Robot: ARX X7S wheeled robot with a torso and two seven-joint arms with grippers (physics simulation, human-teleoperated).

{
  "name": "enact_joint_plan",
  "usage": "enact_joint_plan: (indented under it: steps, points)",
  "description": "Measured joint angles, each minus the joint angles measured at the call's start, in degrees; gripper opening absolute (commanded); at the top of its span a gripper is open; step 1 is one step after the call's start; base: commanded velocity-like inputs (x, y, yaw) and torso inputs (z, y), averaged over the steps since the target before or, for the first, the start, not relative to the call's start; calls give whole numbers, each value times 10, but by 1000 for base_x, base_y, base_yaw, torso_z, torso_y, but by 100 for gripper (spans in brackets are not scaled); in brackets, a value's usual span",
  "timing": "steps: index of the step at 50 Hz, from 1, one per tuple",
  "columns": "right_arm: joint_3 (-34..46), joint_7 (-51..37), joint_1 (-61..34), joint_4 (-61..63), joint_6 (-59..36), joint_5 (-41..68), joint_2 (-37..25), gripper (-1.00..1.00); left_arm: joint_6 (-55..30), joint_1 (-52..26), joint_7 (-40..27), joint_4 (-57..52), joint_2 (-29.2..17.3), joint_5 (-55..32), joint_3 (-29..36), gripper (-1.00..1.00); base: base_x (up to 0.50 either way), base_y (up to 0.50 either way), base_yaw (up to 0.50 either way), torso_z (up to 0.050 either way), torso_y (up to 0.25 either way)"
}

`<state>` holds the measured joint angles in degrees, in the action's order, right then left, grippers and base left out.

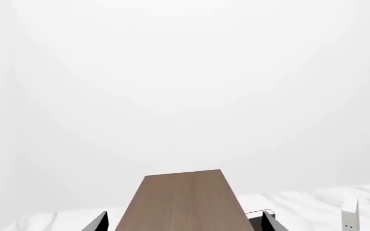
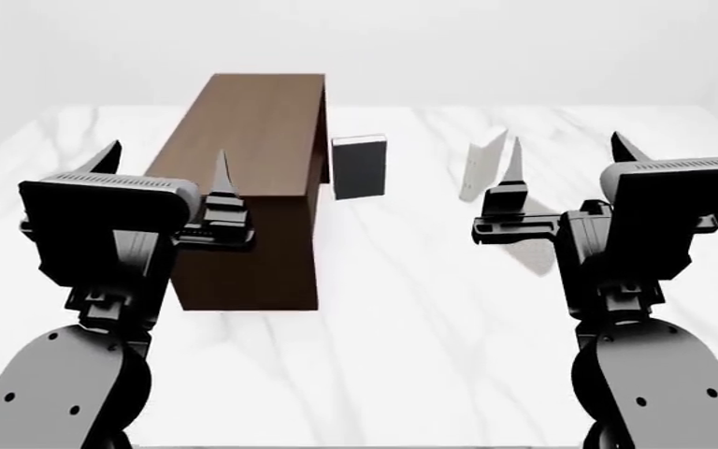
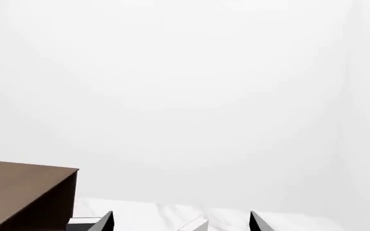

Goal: Pick up the book on the right and place it under the cabinet shelf.

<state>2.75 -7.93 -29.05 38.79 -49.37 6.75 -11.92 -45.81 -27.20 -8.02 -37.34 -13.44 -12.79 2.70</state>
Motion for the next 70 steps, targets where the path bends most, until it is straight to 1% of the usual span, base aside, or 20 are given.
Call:
enact_joint_plan:
  steps: [40, 70]
  points:
    - [3, -11, -1, 7, -5, 13, -7, 100, 6, 7, -10, -3, -8, -14, -1, 100, 239, -50, 0, 0, 0]
    - [2, -18, 1, 11, -5, 24, -11, 100, 5, 8, -19, -5, -14, -22, 2, 100, 214, -1, 0, 0, 1]
